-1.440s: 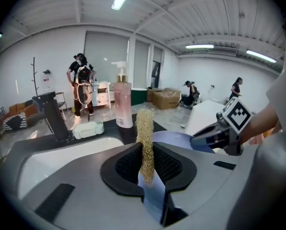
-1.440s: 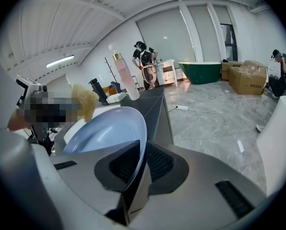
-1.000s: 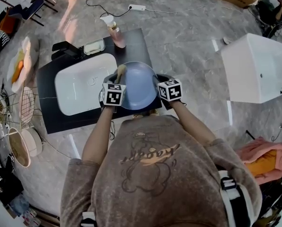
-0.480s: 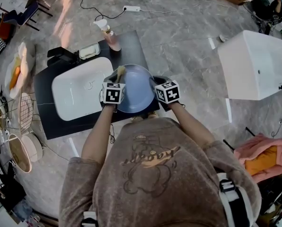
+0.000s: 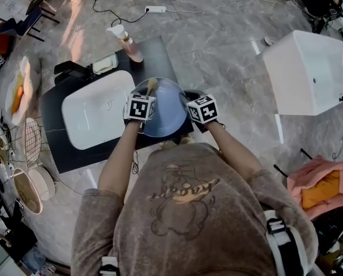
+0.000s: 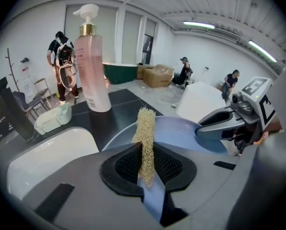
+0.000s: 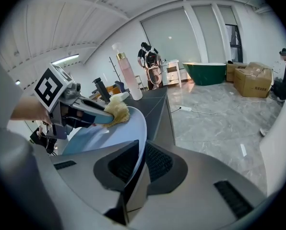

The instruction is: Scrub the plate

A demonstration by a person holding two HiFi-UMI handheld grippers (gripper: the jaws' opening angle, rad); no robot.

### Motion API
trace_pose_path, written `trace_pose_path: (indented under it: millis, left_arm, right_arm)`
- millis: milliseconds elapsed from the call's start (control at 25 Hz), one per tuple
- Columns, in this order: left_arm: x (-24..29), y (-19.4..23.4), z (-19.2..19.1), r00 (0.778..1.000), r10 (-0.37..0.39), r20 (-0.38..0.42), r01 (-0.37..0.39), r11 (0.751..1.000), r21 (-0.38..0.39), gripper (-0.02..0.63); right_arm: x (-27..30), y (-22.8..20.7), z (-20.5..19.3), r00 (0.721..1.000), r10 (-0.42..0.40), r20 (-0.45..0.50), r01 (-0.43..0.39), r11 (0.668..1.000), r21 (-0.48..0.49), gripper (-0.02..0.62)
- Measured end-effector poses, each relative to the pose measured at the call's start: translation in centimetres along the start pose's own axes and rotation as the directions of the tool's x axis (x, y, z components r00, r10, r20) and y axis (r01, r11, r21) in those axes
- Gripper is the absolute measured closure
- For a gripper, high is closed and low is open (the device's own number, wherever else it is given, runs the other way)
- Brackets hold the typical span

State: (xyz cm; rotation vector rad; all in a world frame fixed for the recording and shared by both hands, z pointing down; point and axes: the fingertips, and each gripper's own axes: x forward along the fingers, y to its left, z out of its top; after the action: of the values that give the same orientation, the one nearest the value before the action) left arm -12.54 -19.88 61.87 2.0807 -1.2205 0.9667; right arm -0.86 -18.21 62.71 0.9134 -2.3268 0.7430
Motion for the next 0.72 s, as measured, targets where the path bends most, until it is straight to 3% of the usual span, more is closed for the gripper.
trace_pose_path:
  millis: [320,720]
  left_arm:
    - [1.0,-3.0,0.8,0.993,-0.112,-0.027,0.114,0.992,0.05,0.543]
    - [1.5,-6.1,0.6,0.965,-0.26,-0.033,0.262,0.964,0.048,0.543]
  right_arm:
    - [-0.1,-0.1,0.1,1.0,0.002,0.006,-0.002,0.999,0.039,0.558]
    - [0.1,-0.2,-0.1,1.0,0.006,0.006,-0.007,0.997,0.078,0.56]
